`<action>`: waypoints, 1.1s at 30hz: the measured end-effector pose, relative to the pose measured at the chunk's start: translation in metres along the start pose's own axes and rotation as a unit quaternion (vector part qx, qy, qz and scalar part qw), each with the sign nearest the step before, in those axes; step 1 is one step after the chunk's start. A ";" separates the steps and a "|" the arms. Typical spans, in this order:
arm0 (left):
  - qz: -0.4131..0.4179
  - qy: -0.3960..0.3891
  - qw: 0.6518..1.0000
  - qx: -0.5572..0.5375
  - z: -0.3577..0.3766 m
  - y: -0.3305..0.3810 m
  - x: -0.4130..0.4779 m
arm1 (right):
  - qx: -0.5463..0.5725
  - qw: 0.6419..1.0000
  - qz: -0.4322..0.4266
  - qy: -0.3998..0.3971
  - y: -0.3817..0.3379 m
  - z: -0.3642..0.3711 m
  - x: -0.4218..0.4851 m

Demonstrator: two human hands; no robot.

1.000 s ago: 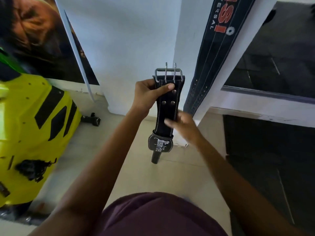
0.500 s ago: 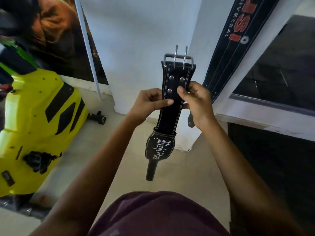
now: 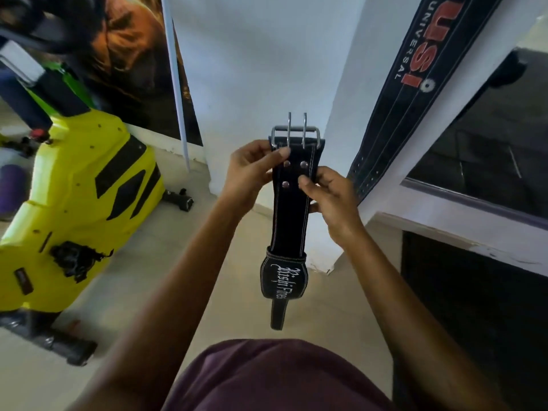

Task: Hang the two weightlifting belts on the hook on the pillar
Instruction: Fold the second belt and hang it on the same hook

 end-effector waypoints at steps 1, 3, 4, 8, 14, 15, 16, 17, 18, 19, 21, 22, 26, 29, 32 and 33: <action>-0.005 -0.004 1.000 0.008 0.000 0.002 0.001 | 0.002 1.000 0.002 0.002 0.001 0.000 -0.002; -0.020 -0.032 0.997 0.062 -0.002 -0.006 -0.003 | 0.012 1.000 0.002 0.011 -0.001 -0.003 -0.003; -0.031 -0.050 0.994 0.093 -0.003 -0.016 -0.008 | 0.016 1.000 -0.002 0.016 -0.003 -0.005 -0.002; -0.072 -0.074 0.965 0.242 -0.008 -0.075 -0.032 | 0.040 0.998 -0.026 0.033 -0.015 -0.013 0.002; -0.042 -0.013 0.960 0.275 -0.005 -0.087 -0.046 | 0.054 0.998 -0.021 0.028 -0.014 -0.016 -0.002; -0.028 0.002 0.965 0.262 0.000 -0.075 -0.044 | 0.061 0.998 -0.018 0.031 -0.013 -0.016 -0.002; -0.010 0.019 0.970 0.243 0.004 -0.062 -0.041 | 0.066 0.997 -0.013 0.033 -0.014 -0.017 -0.003; 0.009 0.038 0.976 0.216 0.008 -0.048 -0.038 | 0.070 0.997 -0.009 0.035 -0.015 -0.017 -0.003; 0.027 0.055 0.981 0.186 0.012 -0.034 -0.036 | 0.072 0.997 -0.007 0.040 -0.017 -0.018 -0.003; 0.045 0.066 0.984 0.160 0.016 -0.022 -0.035 | 0.072 0.996 -0.006 0.044 -0.019 -0.019 -0.003; 0.076 0.068 0.985 0.137 0.025 -0.004 -0.033 | 0.072 0.996 -0.019 0.043 -0.023 -0.021 -0.002; 0.088 0.061 0.985 0.137 0.028 0.002 -0.032 | 0.076 0.996 -0.032 0.039 -0.025 -0.021 -0.002; 0.089 0.052 0.984 0.149 0.025 0.005 -0.022 | 0.061 0.996 -0.052 0.028 -0.031 -0.026 0.004; 0.074 0.105 0.972 0.197 0.020 0.005 -0.018 | -0.023 0.996 -0.049 0.065 -0.035 -0.029 0.007; 0.100 0.089 0.967 0.218 0.025 0.013 -0.015 | -0.079 0.990 -0.060 0.096 -0.038 -0.030 0.007; 0.112 0.067 0.967 0.217 0.028 0.017 -0.012 | -0.076 0.989 -0.077 0.098 -0.041 -0.031 0.008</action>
Point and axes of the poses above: each hand's wrist, its own x-axis towards the middle knuckle, its own z-axis out of the palm, y = z × x, the point moved 3 cm from there along x, towards the middle knuckle, and after that the axes turned 10 degrees about -z, right-handed, at the moved point
